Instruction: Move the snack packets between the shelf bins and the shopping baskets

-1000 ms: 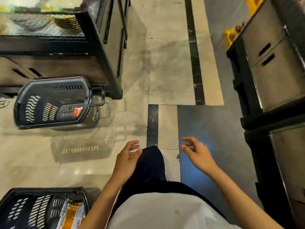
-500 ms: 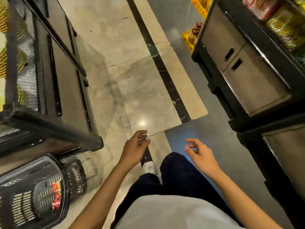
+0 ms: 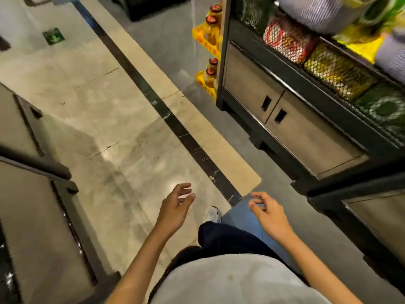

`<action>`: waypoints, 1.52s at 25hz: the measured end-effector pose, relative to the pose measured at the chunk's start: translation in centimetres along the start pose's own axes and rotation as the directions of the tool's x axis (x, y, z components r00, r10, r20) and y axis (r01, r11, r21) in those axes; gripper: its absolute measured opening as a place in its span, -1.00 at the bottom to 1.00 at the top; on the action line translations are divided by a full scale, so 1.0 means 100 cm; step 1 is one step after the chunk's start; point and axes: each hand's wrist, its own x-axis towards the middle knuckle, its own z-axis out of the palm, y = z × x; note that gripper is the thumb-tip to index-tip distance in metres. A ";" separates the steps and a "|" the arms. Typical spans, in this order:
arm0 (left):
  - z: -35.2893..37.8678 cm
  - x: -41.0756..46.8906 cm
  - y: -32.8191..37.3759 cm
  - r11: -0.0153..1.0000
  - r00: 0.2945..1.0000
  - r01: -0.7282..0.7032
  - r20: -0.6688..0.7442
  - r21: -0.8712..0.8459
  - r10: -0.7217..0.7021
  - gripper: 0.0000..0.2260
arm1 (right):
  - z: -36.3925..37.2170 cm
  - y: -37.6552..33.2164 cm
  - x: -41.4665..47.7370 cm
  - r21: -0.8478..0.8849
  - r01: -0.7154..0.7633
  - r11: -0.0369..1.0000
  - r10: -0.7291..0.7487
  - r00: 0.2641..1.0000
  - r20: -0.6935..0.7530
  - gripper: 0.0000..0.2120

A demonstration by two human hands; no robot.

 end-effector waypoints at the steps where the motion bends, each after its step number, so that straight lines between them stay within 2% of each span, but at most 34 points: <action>1: -0.005 0.018 0.008 1.000 1.000 0.006 -0.010 -0.010 -0.006 -0.79 | -0.006 -0.019 0.024 0.012 0.022 1.000 -0.022 1.000 -0.004 -0.81; 6: -0.030 0.112 0.051 0.999 0.999 0.026 -0.024 -0.031 -0.027 -0.76 | -0.025 -0.103 0.132 0.023 0.087 0.996 -0.086 0.995 -0.043 -0.81; 10: -0.035 0.210 0.093 1.000 0.999 -0.026 0.040 -0.015 0.027 -0.80 | -0.035 -0.131 0.212 0.069 0.038 0.997 -0.031 0.994 -0.108 -0.82; 13: -0.034 0.302 0.145 0.993 0.980 -0.119 0.164 0.017 0.115 -0.80 | -0.048 -0.148 0.267 0.181 -0.039 0.983 0.079 0.972 -0.219 -0.82; 16: -0.029 0.375 0.210 0.976 0.927 -0.214 0.322 0.037 0.191 -0.80 | -0.062 -0.172 0.300 0.313 -0.083 0.946 0.191 0.923 -0.334 -0.82; 19: -0.014 0.449 0.281 0.932 0.837 -0.360 0.459 0.049 0.299 -0.80 | -0.085 -0.199 0.331 0.418 -0.028 0.908 0.255 0.828 -0.500 -0.81; 23: 0.021 0.513 0.370 0.827 0.706 -0.561 0.497 -0.041 0.504 -0.79 | -0.129 -0.229 0.360 0.477 0.078 0.875 0.285 0.713 -0.641 -0.76; 25: 0.039 0.528 0.412 0.755 0.641 -0.643 0.452 -0.125 0.620 -0.81 | -0.161 -0.247 0.371 0.443 0.181 0.878 0.225 0.661 -0.716 -0.71; 27: 0.054 0.536 0.464 0.641 0.546 -0.735 0.370 -0.219 0.752 -0.84 | -0.205 -0.269 0.379 0.397 0.326 0.858 0.142 0.592 -0.793 -0.72; 30: 0.072 0.546 0.541 0.454 0.384 -0.850 0.275 -0.269 0.882 -0.82 | -0.277 -0.308 0.384 0.275 0.514 0.813 -0.038 0.517 -0.855 -0.90; 32: 0.083 0.560 0.579 0.369 0.312 -0.903 0.252 -0.221 0.916 -0.77 | -0.322 -0.330 0.391 0.233 0.562 0.794 -0.148 0.551 -0.822 -0.85; 33: 0.088 0.568 0.593 0.340 0.289 -0.921 0.251 -0.188 0.924 -0.75 | -0.343 -0.339 0.398 0.202 0.543 0.815 -0.186 0.576 -0.796 -0.85; 35: 0.103 0.585 0.620 0.311 0.269 -0.943 0.276 -0.121 0.923 -0.71 | -0.385 -0.350 0.424 0.036 0.461 0.887 -0.293 0.622 -0.726 -0.89; 38: 0.125 0.605 0.643 0.251 0.221 -0.968 0.386 -0.028 0.896 -0.65 | -0.434 -0.350 0.473 -0.208 0.297 0.932 -0.363 0.776 -0.516 -0.82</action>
